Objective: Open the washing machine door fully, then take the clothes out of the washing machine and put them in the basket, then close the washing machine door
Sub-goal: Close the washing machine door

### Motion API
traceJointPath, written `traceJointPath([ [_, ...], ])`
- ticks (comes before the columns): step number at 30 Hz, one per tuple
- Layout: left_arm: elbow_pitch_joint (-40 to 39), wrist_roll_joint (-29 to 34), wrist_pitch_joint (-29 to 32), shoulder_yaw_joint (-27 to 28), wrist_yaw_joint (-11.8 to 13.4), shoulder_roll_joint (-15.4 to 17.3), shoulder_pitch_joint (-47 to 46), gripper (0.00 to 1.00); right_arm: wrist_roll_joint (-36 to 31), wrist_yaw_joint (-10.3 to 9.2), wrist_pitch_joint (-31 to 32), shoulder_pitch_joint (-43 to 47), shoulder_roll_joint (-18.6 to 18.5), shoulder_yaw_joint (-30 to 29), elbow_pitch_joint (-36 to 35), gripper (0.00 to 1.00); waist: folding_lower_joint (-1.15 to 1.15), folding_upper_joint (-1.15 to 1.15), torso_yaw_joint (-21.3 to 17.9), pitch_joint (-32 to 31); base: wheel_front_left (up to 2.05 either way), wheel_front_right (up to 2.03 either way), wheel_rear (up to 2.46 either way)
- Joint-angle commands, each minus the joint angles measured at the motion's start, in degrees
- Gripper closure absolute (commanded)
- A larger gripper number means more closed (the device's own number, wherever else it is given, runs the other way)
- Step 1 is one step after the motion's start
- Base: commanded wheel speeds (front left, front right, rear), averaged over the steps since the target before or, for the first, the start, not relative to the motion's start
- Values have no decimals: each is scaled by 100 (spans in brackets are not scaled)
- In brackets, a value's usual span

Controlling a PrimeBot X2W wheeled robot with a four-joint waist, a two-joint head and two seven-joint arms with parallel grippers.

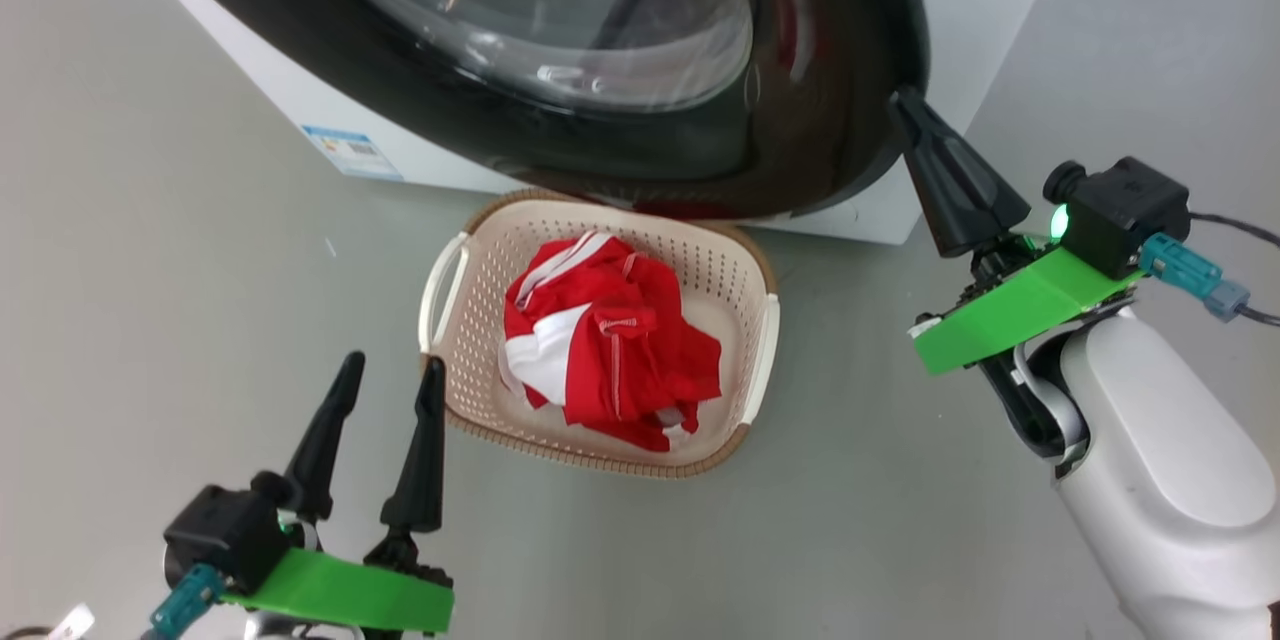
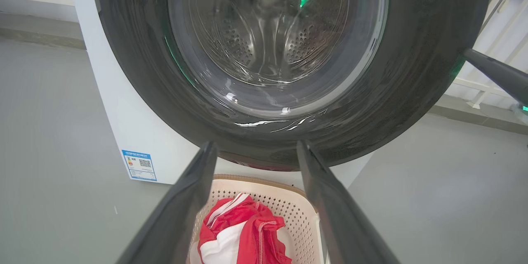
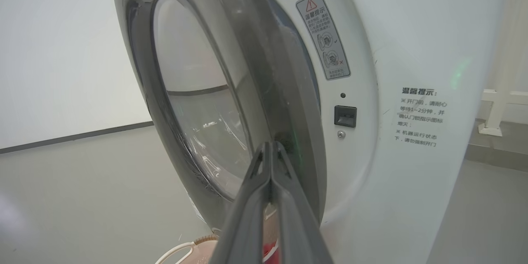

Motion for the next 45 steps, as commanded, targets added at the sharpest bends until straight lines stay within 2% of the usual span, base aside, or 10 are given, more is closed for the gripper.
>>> traceJointPath([
  [1,-168,-48,-69,168,-31,53,-107,0,63,20,-35,-101,16,93,-100,100,0,0,52,155,0,0,0],
  [25,-353,-346,-69,-77,-31,52,-628,0,14,20,-35,-1279,-168,-490,-61,100,0,0,399,1053,0,0,0],
  [38,-300,-350,-69,-70,-31,52,-665,0,13,20,-35,-1251,-106,-473,-108,100,0,0,331,993,0,0,0],
  [40,-271,-324,-69,-59,-31,52,-622,0,18,20,-35,-1116,-98,-404,-122,87,0,0,293,899,0,0,0],
  [43,-207,-266,-69,-76,-31,52,-539,0,17,20,-35,-833,-82,-316,-167,53,0,0,227,718,0,0,0],
  [44,-178,-243,-69,-72,-31,52,-505,0,16,20,-35,-721,-76,-291,-177,21,0,0,203,653,0,0,0],
  [45,-147,-212,-69,-71,-31,52,-472,0,18,20,-35,-605,-69,-272,-185,0,0,0,178,583,0,0,0],
])
